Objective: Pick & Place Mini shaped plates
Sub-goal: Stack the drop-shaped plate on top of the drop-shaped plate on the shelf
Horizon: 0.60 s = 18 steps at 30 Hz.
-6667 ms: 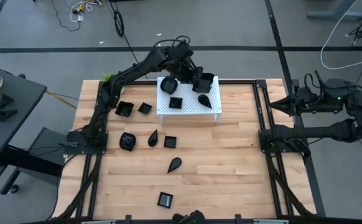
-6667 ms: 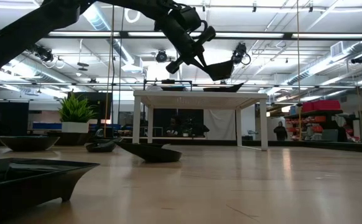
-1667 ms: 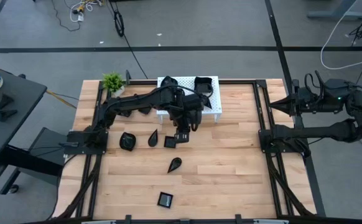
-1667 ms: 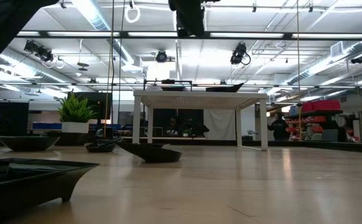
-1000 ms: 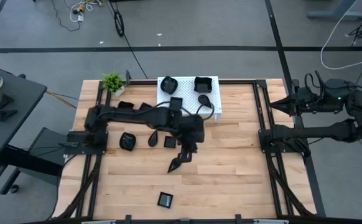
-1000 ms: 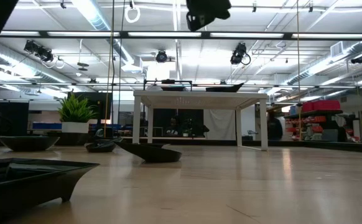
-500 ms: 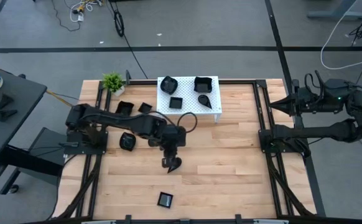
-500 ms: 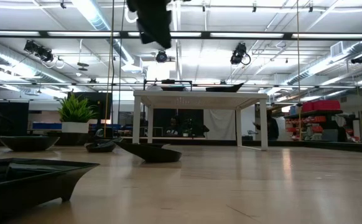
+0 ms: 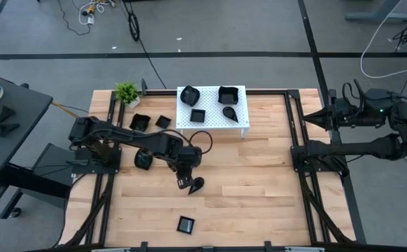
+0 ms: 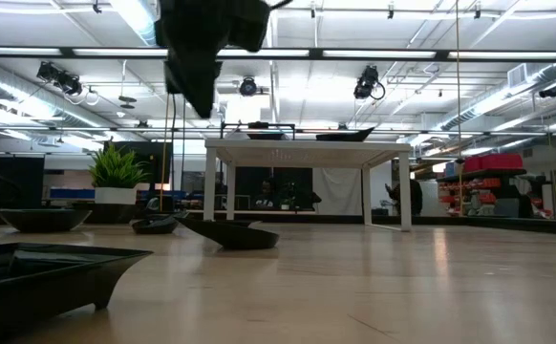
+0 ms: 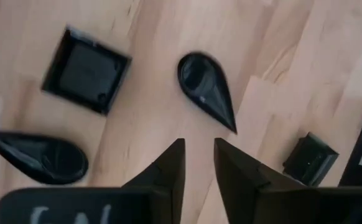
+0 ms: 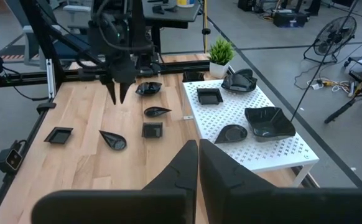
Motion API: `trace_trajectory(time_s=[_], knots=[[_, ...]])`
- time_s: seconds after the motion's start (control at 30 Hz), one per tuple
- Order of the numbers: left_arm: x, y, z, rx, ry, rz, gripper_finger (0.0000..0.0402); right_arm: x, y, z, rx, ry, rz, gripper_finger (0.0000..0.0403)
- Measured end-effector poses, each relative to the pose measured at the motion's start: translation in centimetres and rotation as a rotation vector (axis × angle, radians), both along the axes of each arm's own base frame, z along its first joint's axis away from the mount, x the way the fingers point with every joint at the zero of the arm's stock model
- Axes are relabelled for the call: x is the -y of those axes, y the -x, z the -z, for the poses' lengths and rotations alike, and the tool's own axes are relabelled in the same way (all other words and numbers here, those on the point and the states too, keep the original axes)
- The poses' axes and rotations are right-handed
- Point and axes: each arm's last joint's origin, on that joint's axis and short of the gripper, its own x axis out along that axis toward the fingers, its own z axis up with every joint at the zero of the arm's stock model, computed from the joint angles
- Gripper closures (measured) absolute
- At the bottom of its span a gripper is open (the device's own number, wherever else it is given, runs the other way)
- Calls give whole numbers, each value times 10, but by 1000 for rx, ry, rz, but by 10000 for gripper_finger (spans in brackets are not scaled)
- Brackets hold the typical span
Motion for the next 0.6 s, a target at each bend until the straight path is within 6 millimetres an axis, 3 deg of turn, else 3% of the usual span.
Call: trace_trajectory(time_s=[0.33,0.6], knots=[[-5,4,19,-105,126,-186,220,0,0,0,0,0,0,383],[4,-8,25,-85,250,-330,204,0,0,0,0,0,1,383]])
